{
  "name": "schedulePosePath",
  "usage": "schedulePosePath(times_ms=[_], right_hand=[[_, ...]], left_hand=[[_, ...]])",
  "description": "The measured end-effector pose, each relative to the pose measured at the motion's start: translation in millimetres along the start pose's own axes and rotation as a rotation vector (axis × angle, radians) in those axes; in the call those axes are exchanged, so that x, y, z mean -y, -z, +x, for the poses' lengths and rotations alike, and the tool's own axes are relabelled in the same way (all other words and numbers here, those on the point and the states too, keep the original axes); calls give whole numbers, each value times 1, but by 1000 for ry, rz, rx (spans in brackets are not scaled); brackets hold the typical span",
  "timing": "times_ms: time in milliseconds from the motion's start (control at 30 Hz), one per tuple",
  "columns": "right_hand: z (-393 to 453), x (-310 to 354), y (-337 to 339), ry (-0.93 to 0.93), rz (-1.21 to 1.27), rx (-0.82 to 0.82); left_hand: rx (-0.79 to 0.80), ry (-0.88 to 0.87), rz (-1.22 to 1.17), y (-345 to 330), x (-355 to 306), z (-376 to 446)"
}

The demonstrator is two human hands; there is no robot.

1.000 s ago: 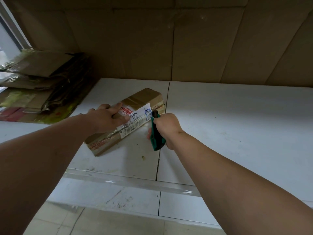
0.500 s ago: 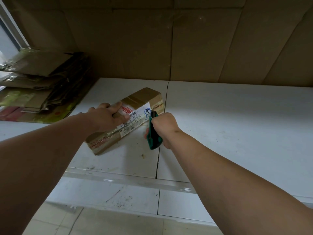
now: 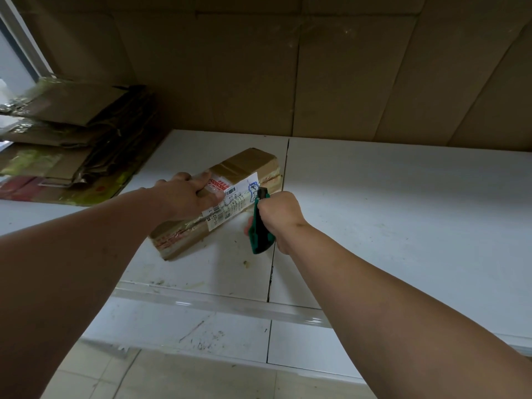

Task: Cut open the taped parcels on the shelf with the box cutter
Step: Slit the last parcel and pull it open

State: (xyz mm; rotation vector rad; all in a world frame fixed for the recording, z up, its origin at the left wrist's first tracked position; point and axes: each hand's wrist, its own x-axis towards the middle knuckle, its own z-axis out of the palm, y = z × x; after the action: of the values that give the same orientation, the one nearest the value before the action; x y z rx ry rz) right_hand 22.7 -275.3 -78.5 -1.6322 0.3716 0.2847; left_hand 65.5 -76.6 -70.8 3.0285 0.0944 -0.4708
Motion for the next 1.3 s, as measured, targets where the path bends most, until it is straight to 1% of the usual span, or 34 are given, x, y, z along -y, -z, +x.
schedulePosePath(times_ms=[100, 333, 500, 700, 867, 1133, 1300], right_hand=[[-1, 1, -6, 44, -105, -10], [-5, -3, -15, 11, -101, 65], [-9, -3, 0, -59, 36, 51], [-12, -4, 3, -15, -34, 24], [-9, 8, 20, -7, 77, -28], [9, 10, 3, 90, -220, -45], [14, 8, -1, 87, -190, -59]], left_hand=[[-5, -2, 2, -1, 0, 1], [-34, 26, -43, -2, -4, -1], [-45, 26, -24, -2, -8, -6], [-39, 27, -33, -2, -8, -12], [-39, 23, -29, -2, -8, -12], [-67, 14, -24, -4, -9, -12], [-65, 25, -42, -3, -9, -12]])
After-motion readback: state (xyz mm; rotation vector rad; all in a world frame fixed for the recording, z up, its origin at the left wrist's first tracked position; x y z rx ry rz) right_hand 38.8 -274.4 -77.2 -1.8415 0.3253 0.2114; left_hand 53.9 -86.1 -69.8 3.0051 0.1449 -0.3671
